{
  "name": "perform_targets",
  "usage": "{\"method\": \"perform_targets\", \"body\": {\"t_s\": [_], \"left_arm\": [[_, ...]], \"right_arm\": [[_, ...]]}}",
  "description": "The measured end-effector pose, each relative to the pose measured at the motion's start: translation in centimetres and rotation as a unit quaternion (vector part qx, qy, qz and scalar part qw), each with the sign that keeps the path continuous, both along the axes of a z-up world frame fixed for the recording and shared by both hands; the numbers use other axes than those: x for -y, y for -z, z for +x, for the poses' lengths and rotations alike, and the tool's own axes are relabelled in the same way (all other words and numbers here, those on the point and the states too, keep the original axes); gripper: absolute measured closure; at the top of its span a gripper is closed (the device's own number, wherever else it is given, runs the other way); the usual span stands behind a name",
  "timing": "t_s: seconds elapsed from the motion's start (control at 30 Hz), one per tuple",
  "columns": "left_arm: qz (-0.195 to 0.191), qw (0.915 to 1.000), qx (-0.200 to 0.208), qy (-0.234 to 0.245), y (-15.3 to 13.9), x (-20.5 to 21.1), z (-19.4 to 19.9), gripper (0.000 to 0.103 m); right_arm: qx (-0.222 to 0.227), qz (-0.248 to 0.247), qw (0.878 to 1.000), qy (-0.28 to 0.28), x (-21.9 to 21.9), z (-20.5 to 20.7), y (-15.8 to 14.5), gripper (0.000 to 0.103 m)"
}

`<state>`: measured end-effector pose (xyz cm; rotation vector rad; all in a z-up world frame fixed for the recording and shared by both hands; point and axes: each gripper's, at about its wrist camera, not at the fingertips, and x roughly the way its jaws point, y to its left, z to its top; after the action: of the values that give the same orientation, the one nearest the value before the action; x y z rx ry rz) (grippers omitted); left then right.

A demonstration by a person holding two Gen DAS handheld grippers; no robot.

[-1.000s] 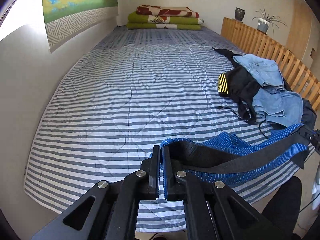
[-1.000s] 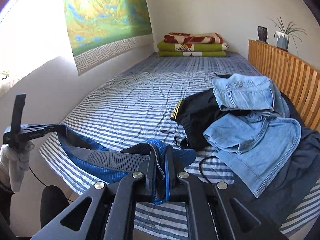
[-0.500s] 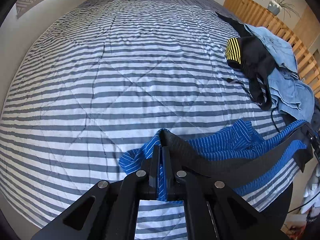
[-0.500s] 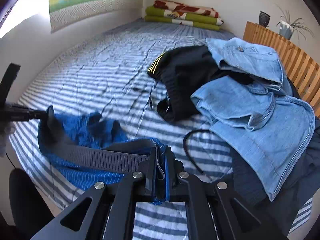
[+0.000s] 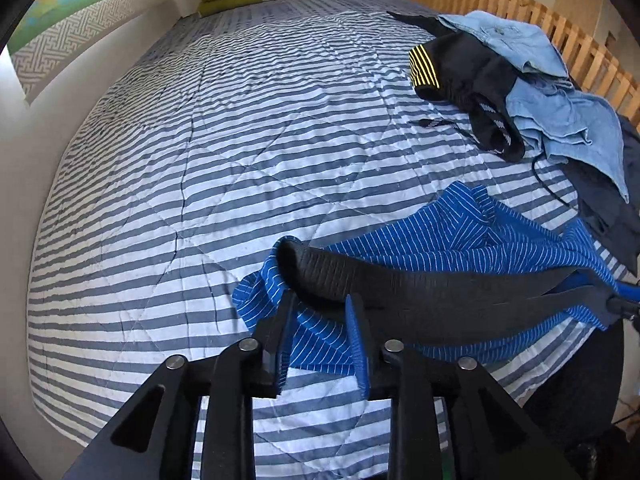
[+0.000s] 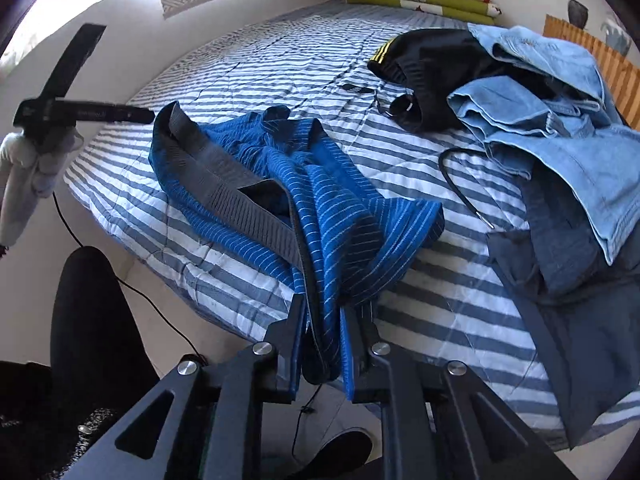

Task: Fold small clothes
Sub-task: 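Hold the waistband with both grippers and stretch it apart between them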

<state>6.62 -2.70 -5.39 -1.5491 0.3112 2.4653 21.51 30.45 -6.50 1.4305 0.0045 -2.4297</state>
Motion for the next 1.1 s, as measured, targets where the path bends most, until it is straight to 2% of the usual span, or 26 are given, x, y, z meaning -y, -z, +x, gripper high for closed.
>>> {"method": "perform_targets", "body": {"t_s": [0.1,0.17,0.27,0.37,0.4,0.5,0.53,0.6,0.67,0.73,0.83,0.97,1.03,1.1], "left_arm": [[-0.016,0.9998,0.008,-0.001,1.5,-1.2,-1.1,0.058],[-0.034,0.9993,0.013,-0.003,2.7,-1.7,-1.8,0.057],[-0.045,0.9986,0.029,0.000,4.5,-2.1,-2.5,0.057],[-0.034,0.9989,0.033,0.003,4.7,-1.7,-2.1,0.057],[-0.032,0.9989,0.035,0.006,4.7,-1.5,-1.8,0.060],[-0.048,0.9982,0.032,0.012,4.4,-0.5,-0.5,0.089],[-0.047,0.9983,0.032,0.013,4.2,-0.1,0.0,0.094],[-0.042,0.9986,0.029,0.015,3.5,0.9,1.3,0.097],[-0.043,0.9986,0.025,0.017,3.0,1.8,2.5,0.099],[-0.040,0.9987,0.030,0.011,2.8,2.7,3.6,0.099],[-0.015,0.9992,0.036,0.006,2.2,3.8,4.9,0.099],[0.043,0.9982,0.040,0.010,0.6,4.3,6.1,0.100],[0.045,0.9983,0.033,0.014,-0.1,4.2,6.3,0.100],[0.028,0.9989,0.032,0.021,0.0,3.6,5.8,0.100]], "right_arm": [[-0.014,-0.025,0.999,0.025,-1.3,-0.7,-1.5,0.082],[-0.024,-0.018,0.999,0.032,-1.3,-1.6,-2.2,0.077],[-0.034,-0.011,0.999,0.022,-0.3,-2.5,-2.9,0.076],[-0.037,0.008,0.999,-0.006,1.2,-3.2,-2.5,0.075],[-0.033,0.010,0.999,-0.015,1.7,-3.4,-2.1,0.075],[-0.014,0.028,0.998,-0.049,3.5,-4.1,-0.3,0.075],[-0.012,0.045,0.997,-0.054,4.1,-4.4,0.4,0.075],[-0.006,0.071,0.996,-0.053,4.6,-5.2,1.7,0.077],[-0.002,0.071,0.997,-0.038,4.3,-6.1,2.1,0.096],[-0.007,0.062,0.998,-0.019,3.3,-6.5,1.8,0.097],[-0.013,0.046,0.999,-0.002,2.2,-6.8,0.8,0.099],[-0.024,0.008,1.000,0.007,1.2,-6.5,-1.3,0.099],[-0.032,-0.024,0.999,0.013,0.4,-6.4,-2.7,0.099],[-0.050,-0.040,0.998,0.029,-0.5,-6.4,-4.2,0.099]]}}
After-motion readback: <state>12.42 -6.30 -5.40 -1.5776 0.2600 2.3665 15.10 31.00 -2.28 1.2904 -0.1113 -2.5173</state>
